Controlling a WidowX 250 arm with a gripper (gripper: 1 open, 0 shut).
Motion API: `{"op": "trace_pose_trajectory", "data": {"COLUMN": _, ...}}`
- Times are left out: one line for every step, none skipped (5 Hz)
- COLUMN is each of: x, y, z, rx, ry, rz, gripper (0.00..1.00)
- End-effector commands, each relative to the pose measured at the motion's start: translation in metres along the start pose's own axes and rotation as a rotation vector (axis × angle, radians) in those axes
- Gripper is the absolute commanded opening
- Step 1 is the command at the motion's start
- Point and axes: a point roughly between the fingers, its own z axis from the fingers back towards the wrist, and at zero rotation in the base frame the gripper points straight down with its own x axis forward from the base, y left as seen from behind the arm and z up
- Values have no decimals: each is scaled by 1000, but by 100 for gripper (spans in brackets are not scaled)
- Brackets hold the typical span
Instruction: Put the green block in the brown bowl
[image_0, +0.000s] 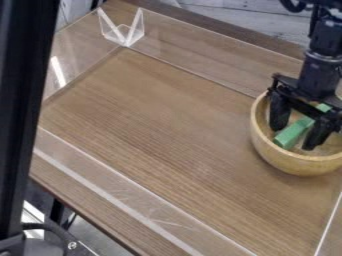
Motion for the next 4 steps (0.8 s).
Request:
{"op": "trace_pose_trajectory", "data": {"x": 3, "y": -4, "z": 54, "rx": 12, "ry": -158, "rz": -19, "gripper": 100}}
{"op": "trace_pose_trajectory", "data": {"x": -1, "y": -5, "z": 67, "rx": 24, "ry": -201, "rz": -22, "gripper": 100}}
{"op": "trace_pose_trajectory", "data": {"x": 4, "y": -3, "z": 59, "rx": 21, "ry": -192, "rz": -16, "gripper": 0}}
{"op": "trace_pose_trajectory", "data": {"x": 5, "y": -2, "z": 52, "rx": 19, "ry": -180, "rz": -16, "gripper": 0}}
